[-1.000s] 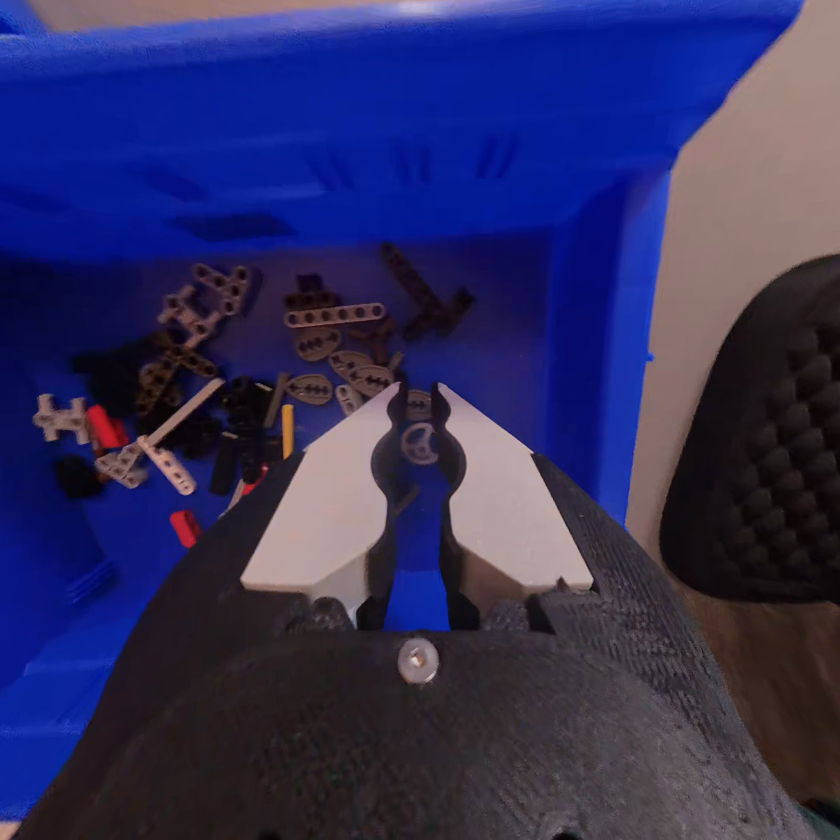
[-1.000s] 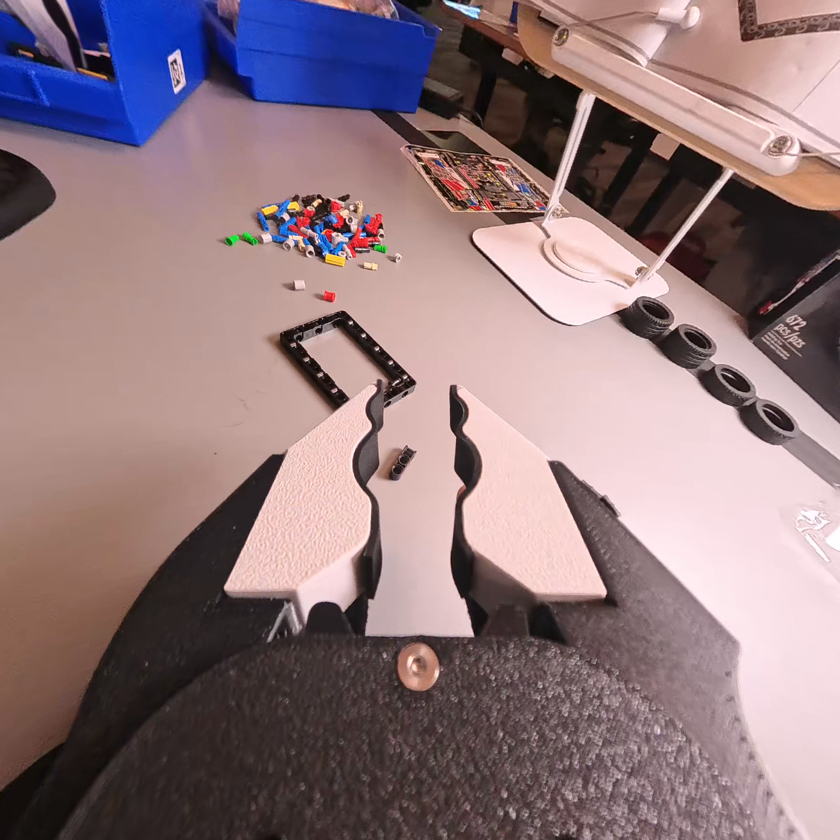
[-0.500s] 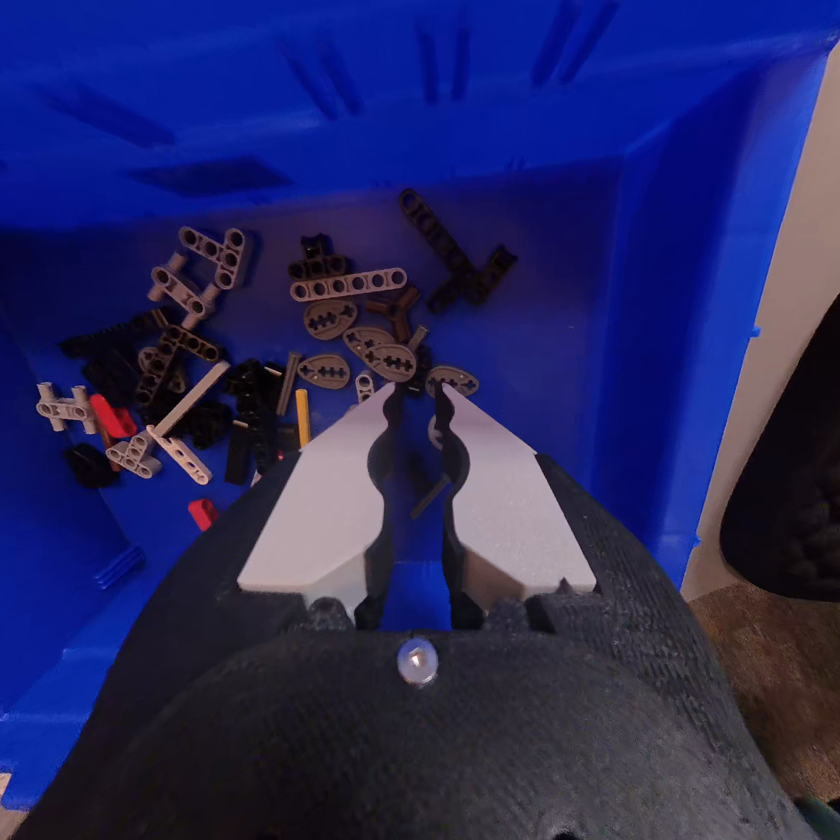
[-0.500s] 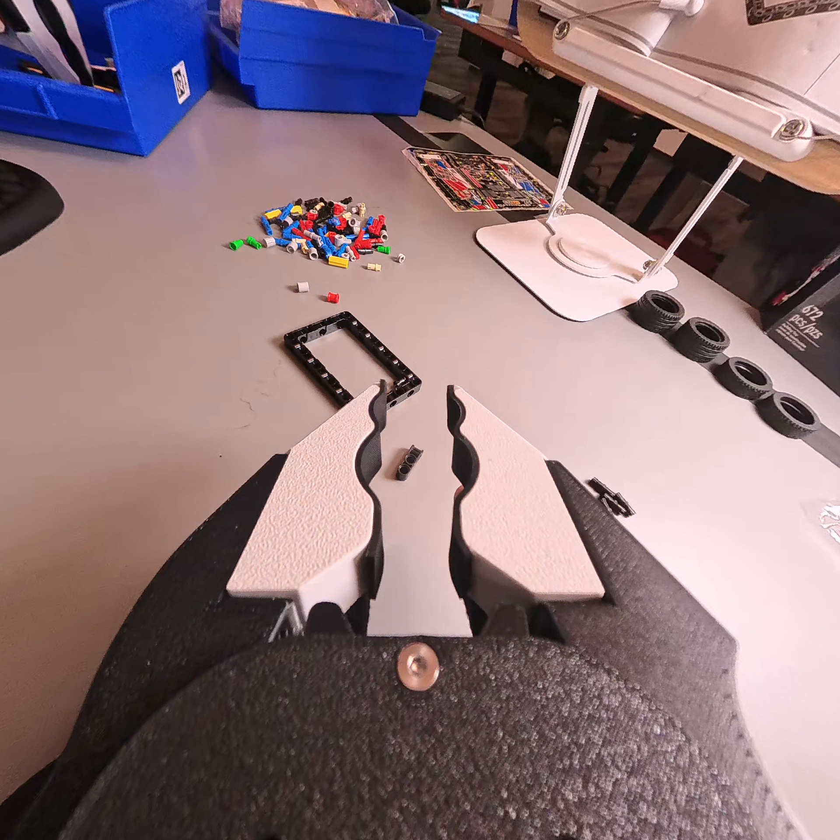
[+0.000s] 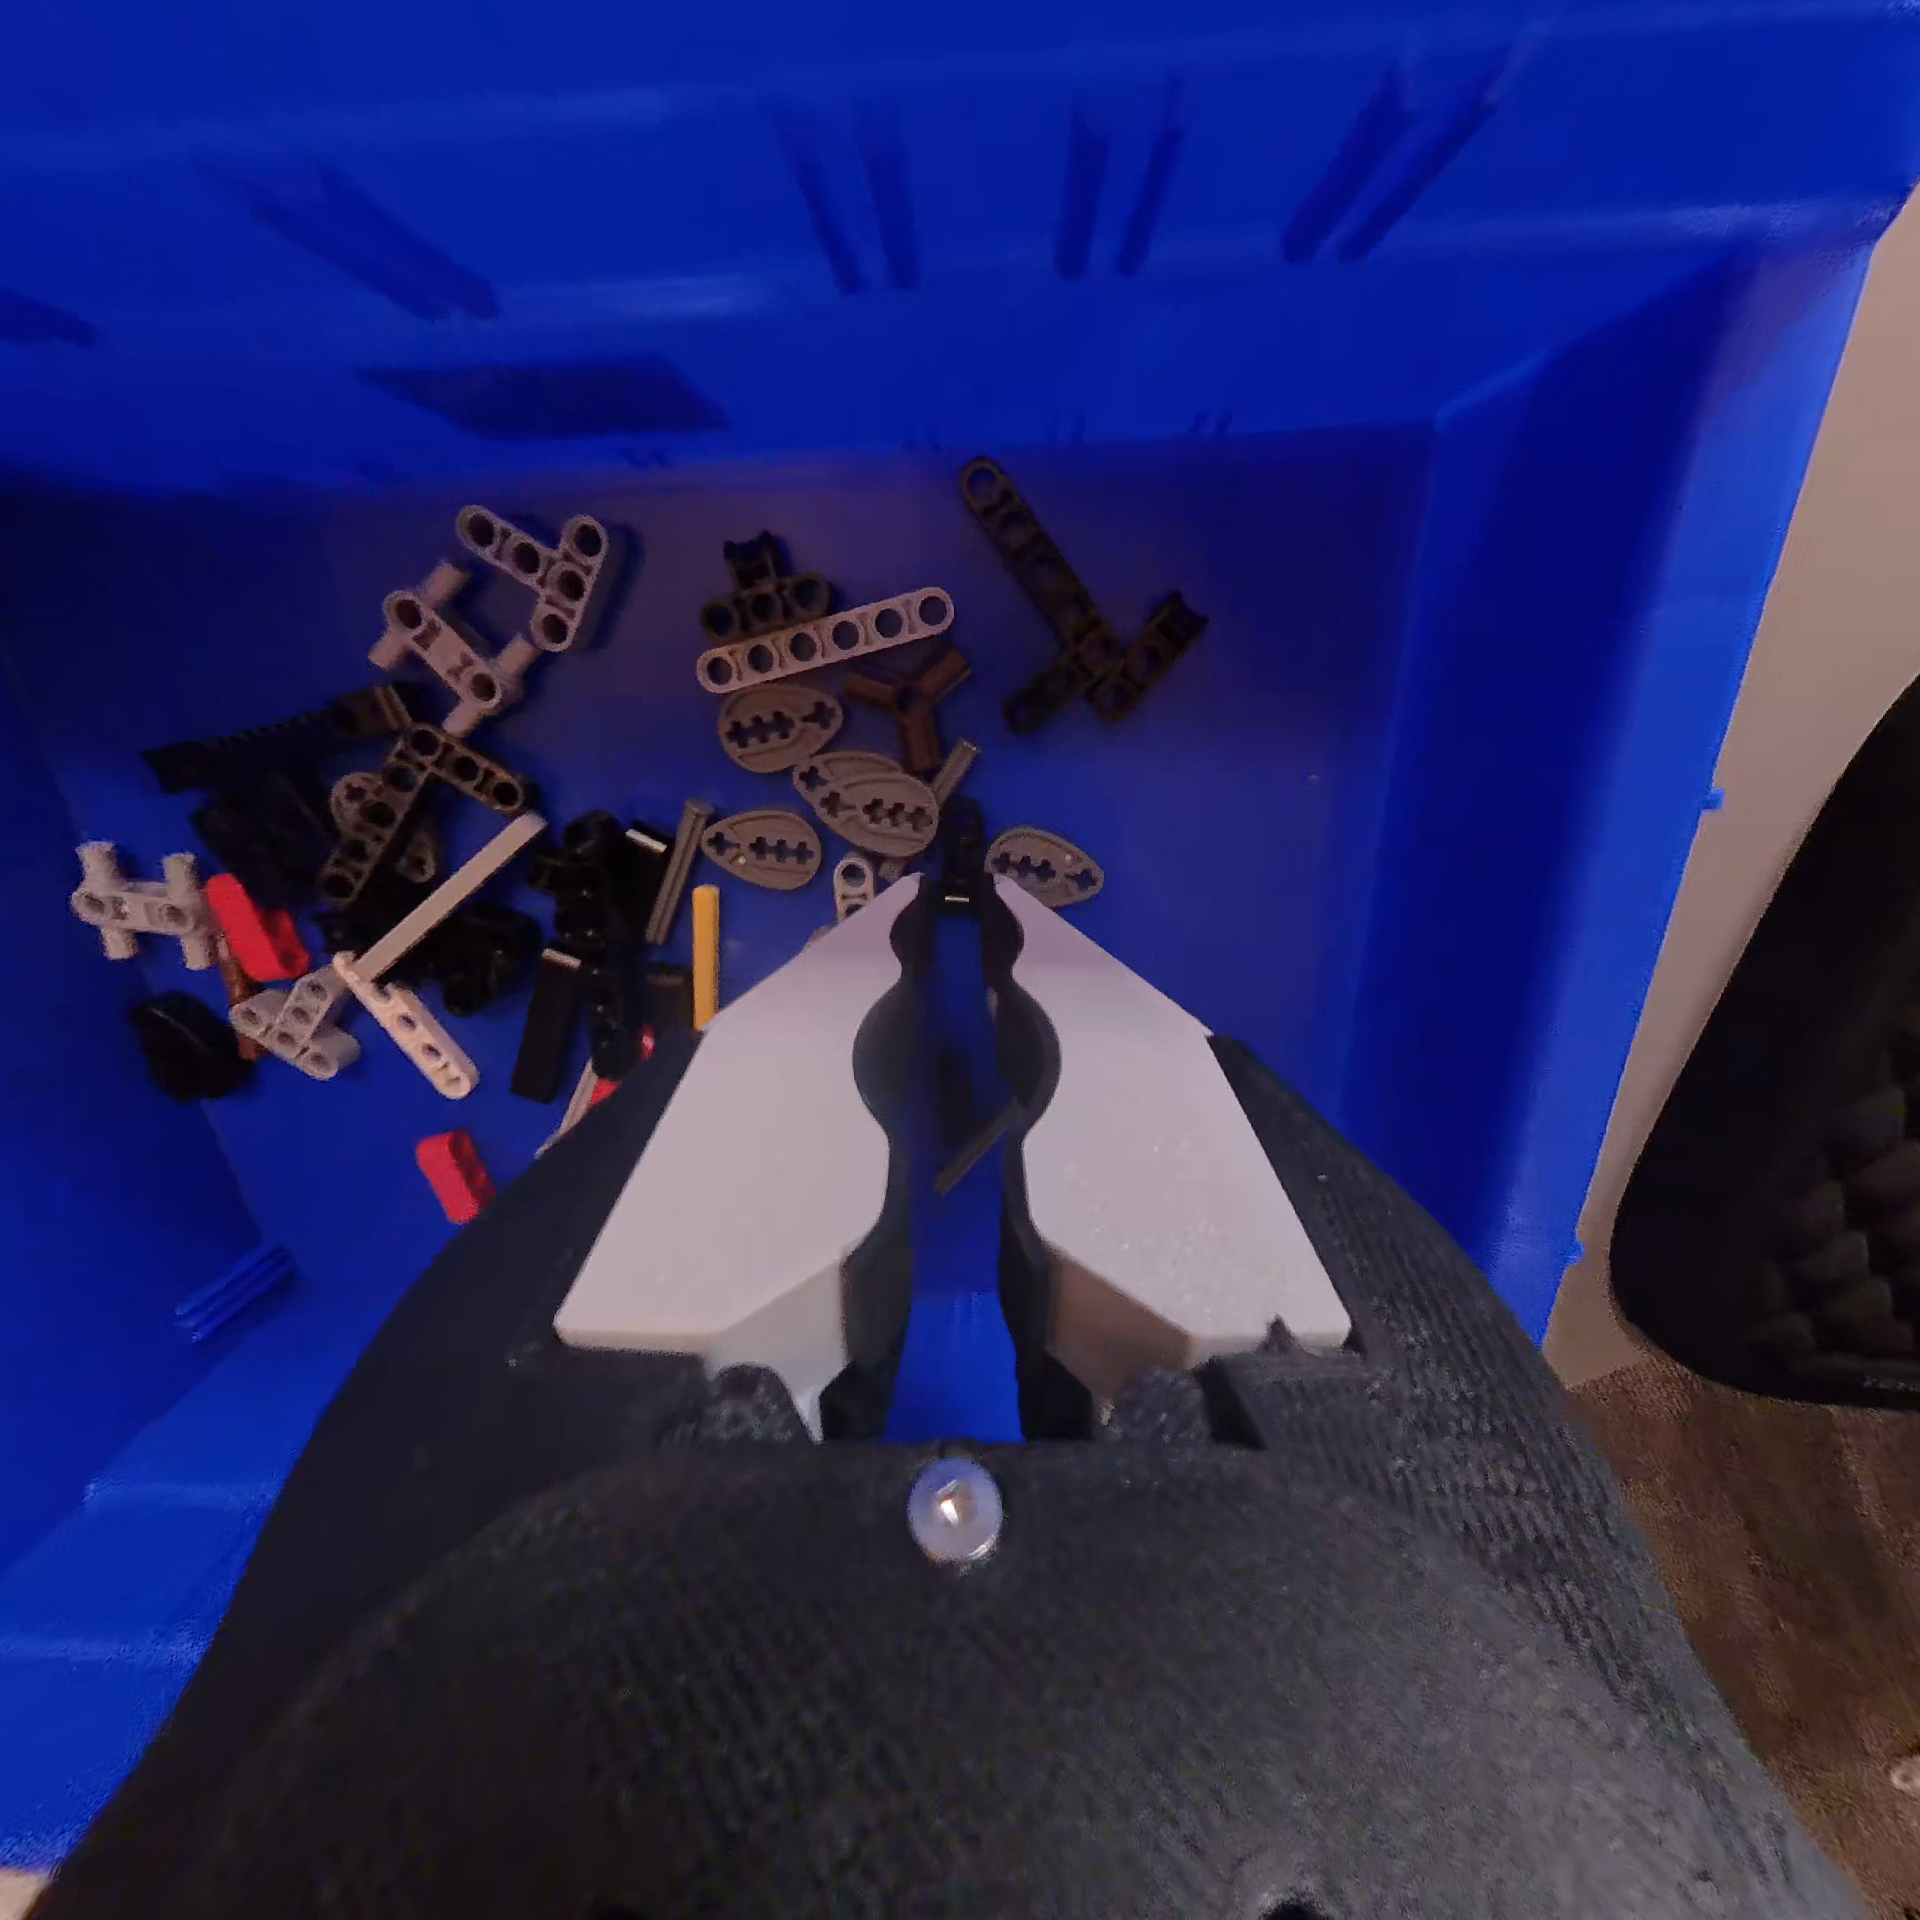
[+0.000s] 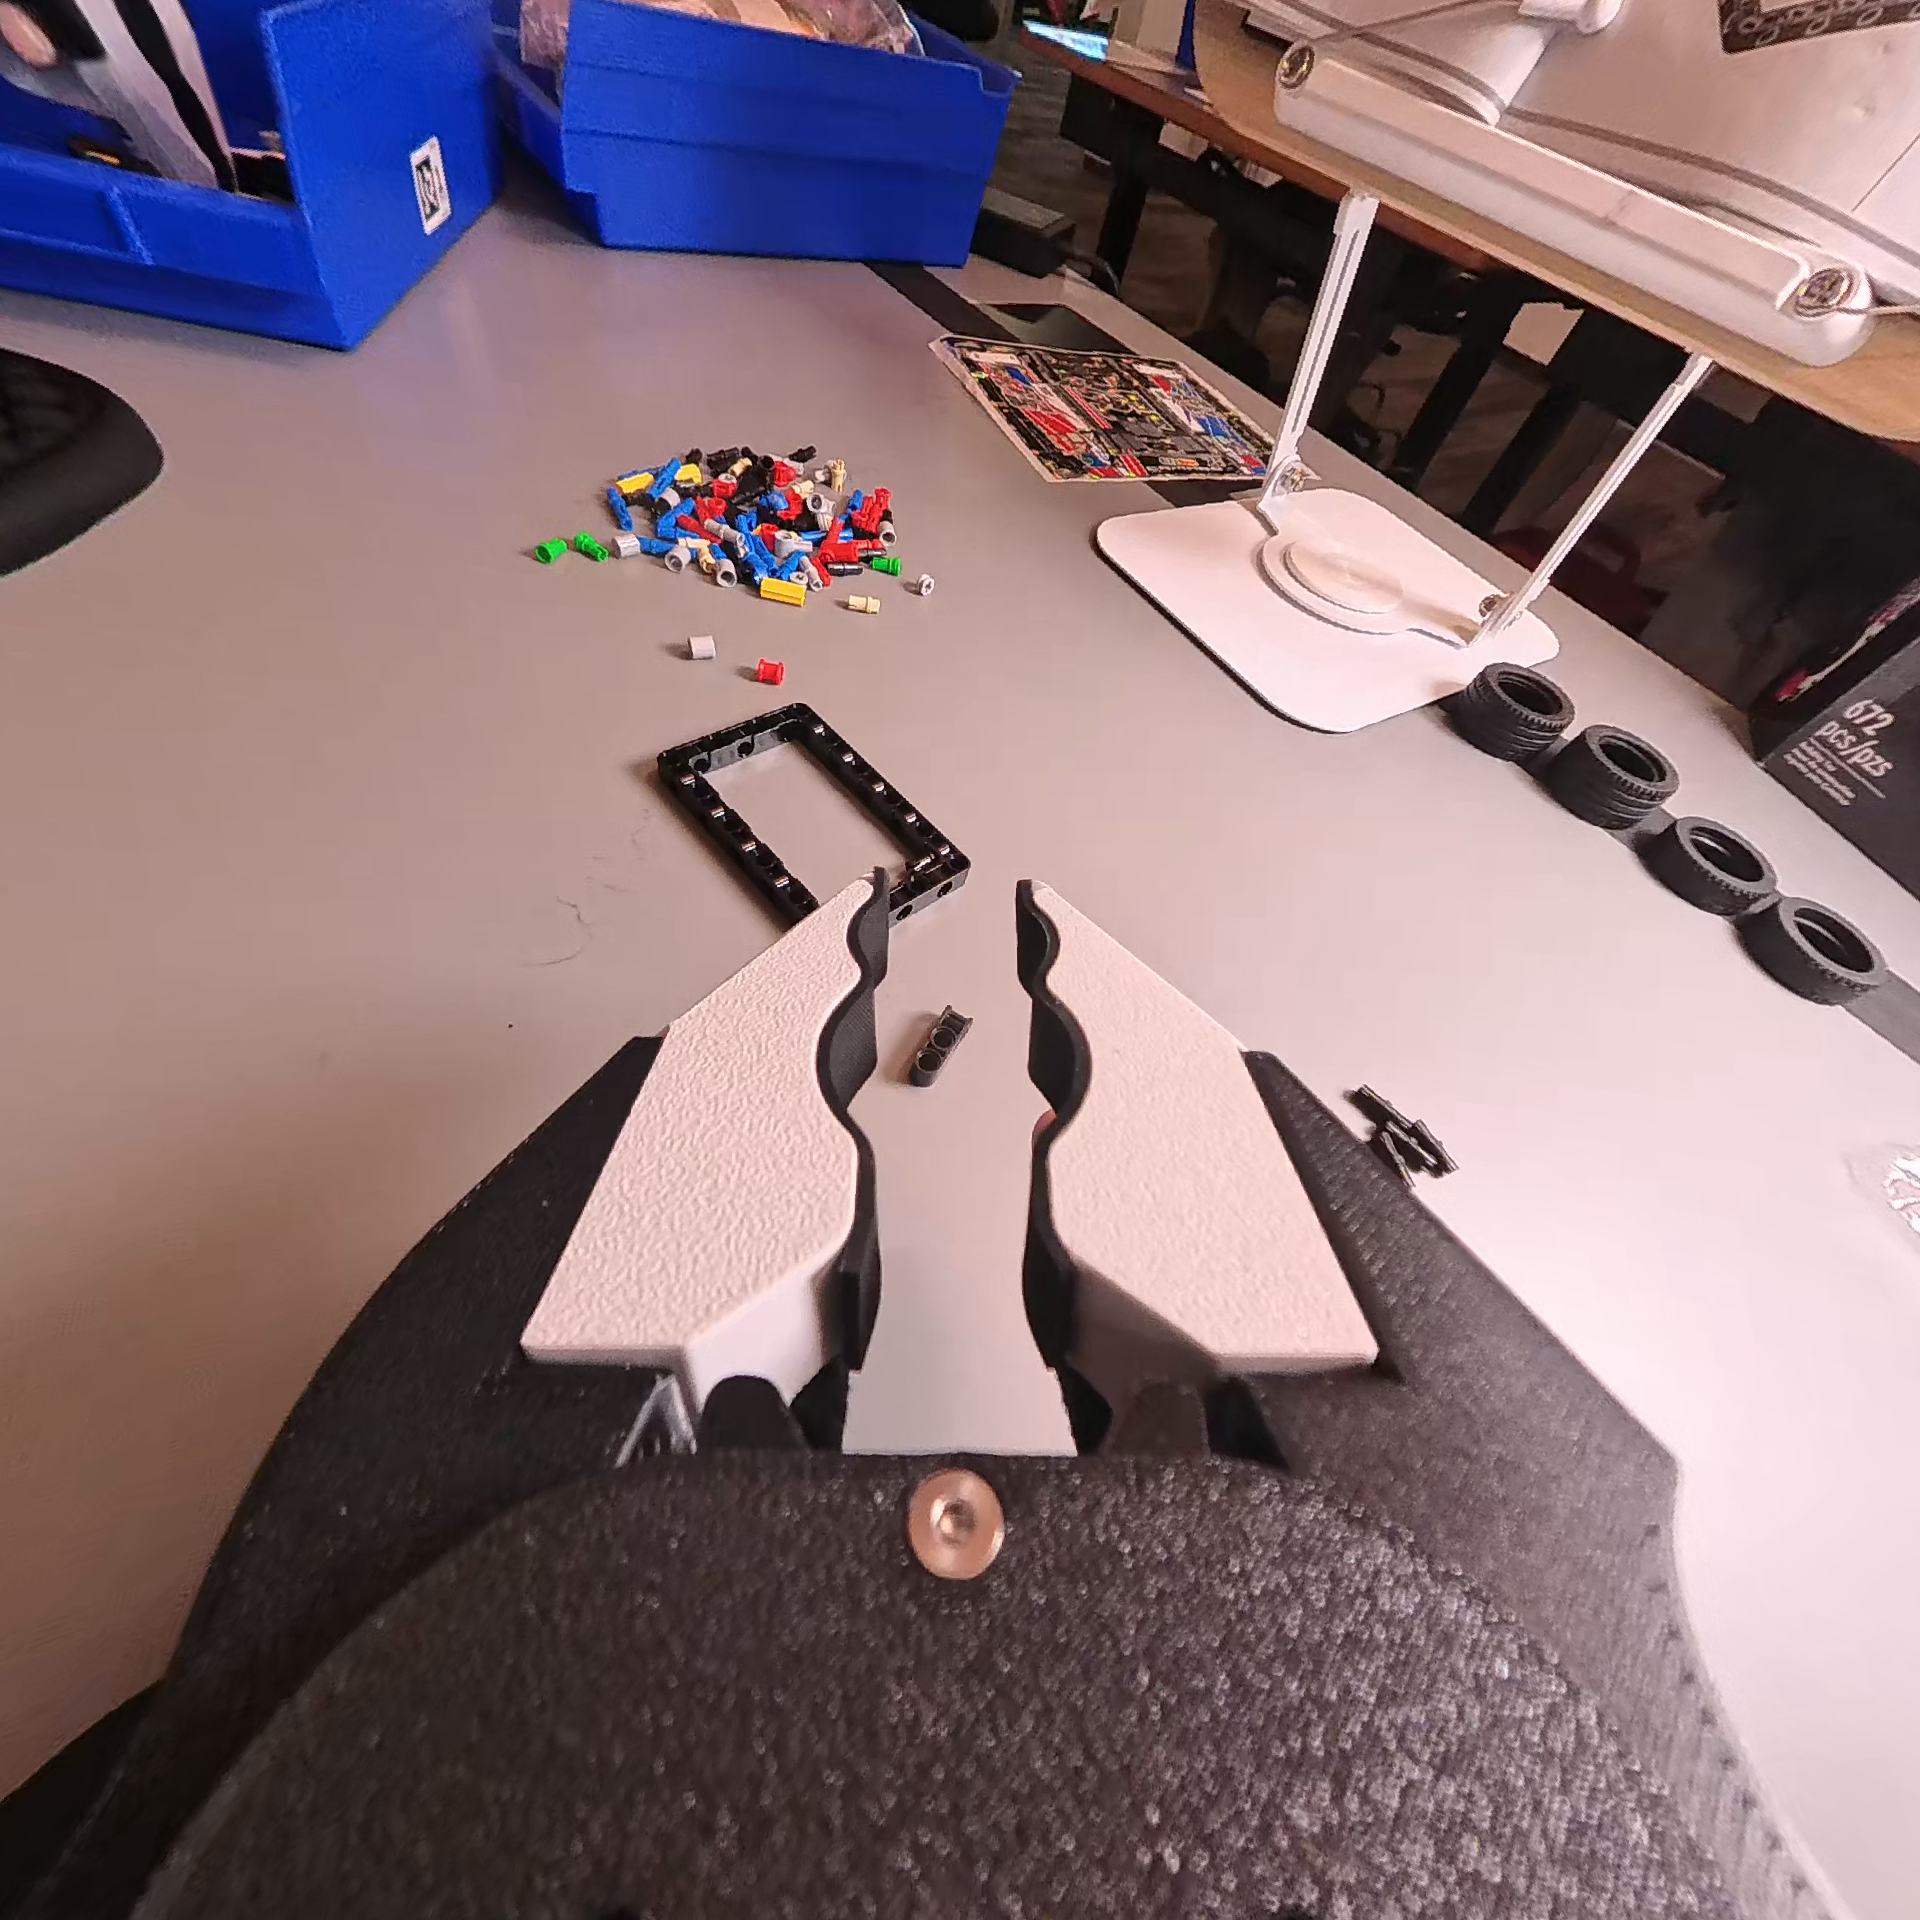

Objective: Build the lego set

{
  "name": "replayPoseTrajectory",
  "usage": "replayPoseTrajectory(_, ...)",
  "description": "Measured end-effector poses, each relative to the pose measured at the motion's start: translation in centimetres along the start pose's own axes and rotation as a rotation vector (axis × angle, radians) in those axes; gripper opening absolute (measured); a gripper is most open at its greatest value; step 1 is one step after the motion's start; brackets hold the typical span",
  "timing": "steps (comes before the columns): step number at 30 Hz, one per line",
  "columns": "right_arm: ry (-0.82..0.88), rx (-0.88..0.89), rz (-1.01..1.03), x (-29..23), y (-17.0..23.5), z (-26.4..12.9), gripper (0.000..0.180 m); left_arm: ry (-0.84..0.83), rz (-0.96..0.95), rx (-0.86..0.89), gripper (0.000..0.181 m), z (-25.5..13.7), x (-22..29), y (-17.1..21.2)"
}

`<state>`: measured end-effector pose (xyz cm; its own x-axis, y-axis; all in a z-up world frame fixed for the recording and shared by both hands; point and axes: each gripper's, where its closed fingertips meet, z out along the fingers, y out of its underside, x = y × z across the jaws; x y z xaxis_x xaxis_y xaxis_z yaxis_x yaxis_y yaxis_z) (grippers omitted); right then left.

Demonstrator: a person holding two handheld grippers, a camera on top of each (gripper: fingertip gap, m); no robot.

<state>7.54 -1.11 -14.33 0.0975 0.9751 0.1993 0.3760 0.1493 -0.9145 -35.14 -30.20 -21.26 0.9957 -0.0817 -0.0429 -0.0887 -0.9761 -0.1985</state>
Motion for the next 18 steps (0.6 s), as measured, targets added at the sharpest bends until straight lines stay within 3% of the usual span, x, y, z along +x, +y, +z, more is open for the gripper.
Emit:
replayPoseTrajectory(4,0.001,0.018,0.002,0.0,-0.3,-0.2,0.022,0.014,-0.04,0.126,0.008,-2.9,0.1,-0.8)
replayPoseTrajectory(7,-0.028,0.054,-0.008,-0.6,-1.0,-0.2,0.022,0.178,-0.034,0.377,0.007,-6.9,3.5,-4.1)
replayPoseTrajectory(13,-0.335,0.169,-0.058,-7.7,-4.9,1.3,0.023,0.577,0.364,0.79,0.006,-13.2,19.8,-12.3)
replayPoseTrajectory(15,-0.466,0.209,-0.017,-10.5,-6.6,1.3,0.023,0.677,0.499,0.842,0.006,-13.1,25.5,-14.4)
replayPoseTrajectory(18,-0.559,0.226,-0.007,-12.8,-8.2,1.3,0.023,0.698,0.667,0.83,0.007,-10.4,31.8,-17.4)
